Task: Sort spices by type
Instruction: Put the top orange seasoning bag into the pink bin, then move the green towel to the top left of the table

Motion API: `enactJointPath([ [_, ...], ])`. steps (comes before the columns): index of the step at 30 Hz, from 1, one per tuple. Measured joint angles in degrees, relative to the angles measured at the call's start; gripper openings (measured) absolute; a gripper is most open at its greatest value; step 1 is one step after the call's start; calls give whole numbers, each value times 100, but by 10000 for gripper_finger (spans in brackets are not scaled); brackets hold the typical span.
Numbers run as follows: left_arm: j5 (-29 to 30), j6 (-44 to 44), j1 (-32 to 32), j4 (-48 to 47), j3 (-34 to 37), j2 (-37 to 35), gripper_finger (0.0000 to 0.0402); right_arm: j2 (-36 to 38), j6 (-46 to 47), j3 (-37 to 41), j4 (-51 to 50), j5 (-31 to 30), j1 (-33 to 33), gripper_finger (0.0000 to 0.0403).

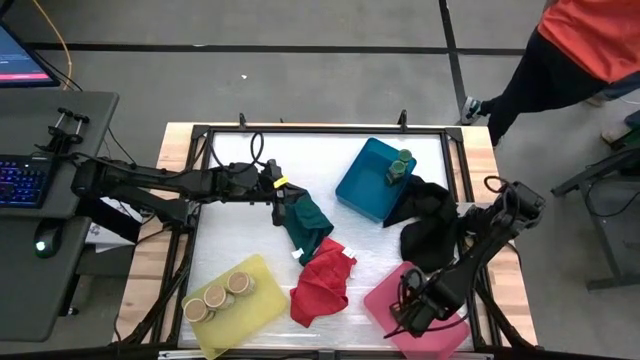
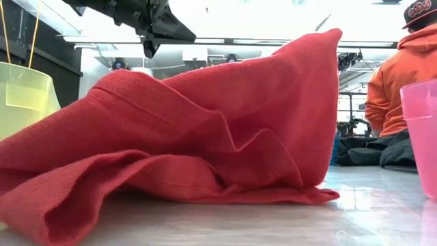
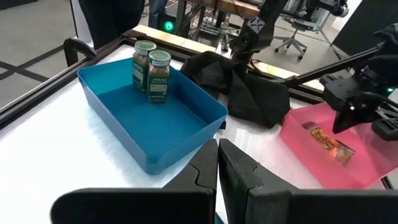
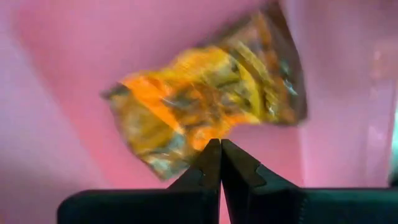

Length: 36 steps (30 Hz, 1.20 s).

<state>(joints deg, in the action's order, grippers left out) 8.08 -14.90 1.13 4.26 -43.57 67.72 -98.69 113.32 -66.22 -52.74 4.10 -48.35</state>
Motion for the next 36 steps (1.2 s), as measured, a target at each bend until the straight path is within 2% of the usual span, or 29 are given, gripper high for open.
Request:
enactJointPath([
  [3,0,0,-1,-17,2,0,0,-19,384,12,320,118,-12,0],
  [7,2,0,0,-18,2,0,0,-10,956,97,837,-343,9,0],
  [10,2,2,0,-18,2,0,0,-102,1157,254,1048,-427,43,0],
  [15,2,1,0,-27,2,0,0,-395,1268,398,1327,-209,74,0],
  [21,2,2,-1,-51,2,0,0,-433,1224,437,1656,-1055,228,0],
  [26,2,2,-1,-56,2,0,0,-422,822,428,1664,-1130,376,0],
  [31,1,-2,-2,-62,2,0,0,-97,380,-6,1057,-1585,382,0],
  [36,2,-2,-2,-150,2,0,0,365,340,-613,-848,-1798,370,0],
])
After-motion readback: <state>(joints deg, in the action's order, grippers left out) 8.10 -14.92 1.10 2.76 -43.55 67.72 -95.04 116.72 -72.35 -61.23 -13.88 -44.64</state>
